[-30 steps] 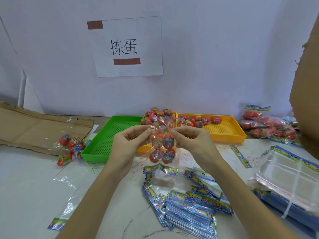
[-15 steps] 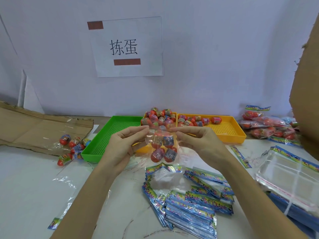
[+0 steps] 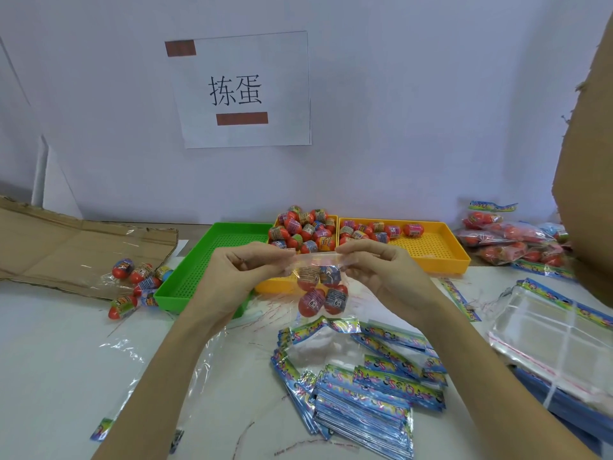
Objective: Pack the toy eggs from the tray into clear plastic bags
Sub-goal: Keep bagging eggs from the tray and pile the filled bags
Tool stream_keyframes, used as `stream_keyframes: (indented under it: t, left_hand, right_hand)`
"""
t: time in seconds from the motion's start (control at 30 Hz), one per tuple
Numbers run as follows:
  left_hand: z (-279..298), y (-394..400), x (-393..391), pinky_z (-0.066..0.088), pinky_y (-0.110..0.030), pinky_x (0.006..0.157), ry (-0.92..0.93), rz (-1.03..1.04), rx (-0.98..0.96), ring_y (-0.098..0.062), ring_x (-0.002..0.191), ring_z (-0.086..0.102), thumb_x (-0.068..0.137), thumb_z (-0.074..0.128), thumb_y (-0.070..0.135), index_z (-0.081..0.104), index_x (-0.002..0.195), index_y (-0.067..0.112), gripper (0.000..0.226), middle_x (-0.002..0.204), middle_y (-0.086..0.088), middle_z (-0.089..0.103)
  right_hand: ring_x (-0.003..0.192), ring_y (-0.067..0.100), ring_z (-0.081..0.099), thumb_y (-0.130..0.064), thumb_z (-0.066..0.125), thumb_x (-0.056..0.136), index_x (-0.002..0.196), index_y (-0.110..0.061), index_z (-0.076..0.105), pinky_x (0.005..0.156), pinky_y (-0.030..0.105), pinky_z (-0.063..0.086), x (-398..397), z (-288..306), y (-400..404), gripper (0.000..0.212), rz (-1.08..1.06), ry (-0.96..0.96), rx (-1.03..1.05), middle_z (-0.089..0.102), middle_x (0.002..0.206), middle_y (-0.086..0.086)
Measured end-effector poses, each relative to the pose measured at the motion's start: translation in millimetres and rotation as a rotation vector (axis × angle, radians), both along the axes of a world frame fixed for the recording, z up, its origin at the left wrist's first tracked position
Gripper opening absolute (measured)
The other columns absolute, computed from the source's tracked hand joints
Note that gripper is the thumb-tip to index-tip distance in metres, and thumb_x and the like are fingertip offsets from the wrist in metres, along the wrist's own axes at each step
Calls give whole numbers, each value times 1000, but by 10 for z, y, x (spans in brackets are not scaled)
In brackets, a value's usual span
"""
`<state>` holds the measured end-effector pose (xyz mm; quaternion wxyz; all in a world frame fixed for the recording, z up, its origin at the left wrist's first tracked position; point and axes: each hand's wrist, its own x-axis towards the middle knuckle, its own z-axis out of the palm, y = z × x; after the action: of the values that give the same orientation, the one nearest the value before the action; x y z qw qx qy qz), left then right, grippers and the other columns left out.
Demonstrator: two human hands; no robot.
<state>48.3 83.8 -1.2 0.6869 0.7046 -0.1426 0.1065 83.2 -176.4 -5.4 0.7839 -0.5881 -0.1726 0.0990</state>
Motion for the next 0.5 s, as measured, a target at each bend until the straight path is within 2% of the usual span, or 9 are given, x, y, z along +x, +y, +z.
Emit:
stream_keyframes:
  t: [0.1,0.23,0.3,0.33,0.37,0.4,0.5]
  left_hand:
    - [8,9,-7,58,-22,87,-53,18,52,-18,99,76,72,85,13,87,85,16,14,97,-8,81]
    - [-9,3,1,58,-22,89,-60,64,68,-18,102,75,72,85,19,87,85,22,14,98,-5,81]
    - [-10,6,12,57,-22,89,-59,78,68,-18,102,75,75,85,14,87,87,21,14,98,-5,81]
    - [-17,10,20,57,-21,88,-62,80,69,-18,102,75,79,84,6,87,87,20,17,98,-5,81]
    - [-25,18,25,57,-21,88,-65,86,77,-18,102,76,82,81,0,87,87,20,22,97,-5,81]
    - [-24,21,26,57,-20,87,-60,92,87,-18,102,75,83,80,-4,87,87,21,26,97,-4,81]
    - [-9,31,25,57,-19,87,-60,108,122,-16,102,75,84,80,-5,87,86,23,29,98,-2,81]
  right_hand:
    - [94,20,71,0,65,97,93,-13,84,85,26,57,-1,7,-5,24,-45,-61,-77,76,99,11]
    - [103,15,71,-5,65,95,94,-22,84,79,23,58,-40,25,-5,26,-123,-187,-268,79,102,3]
    - [105,25,67,-5,65,94,93,-25,84,79,43,58,-50,27,-12,28,-154,-235,-343,79,101,0]
    - [106,30,65,-5,66,94,93,-25,85,83,48,56,-54,32,-12,28,-157,-251,-357,78,101,0]
    - [105,29,65,-3,66,94,92,-23,85,85,47,57,-62,42,-7,28,-152,-264,-355,77,101,-1]
    - [104,24,66,-1,67,94,92,-22,85,86,39,58,-71,53,3,28,-144,-271,-346,76,102,-2]
    - [102,14,67,4,67,93,90,-18,85,88,25,55,-95,87,39,29,-148,-271,-346,73,100,-4]
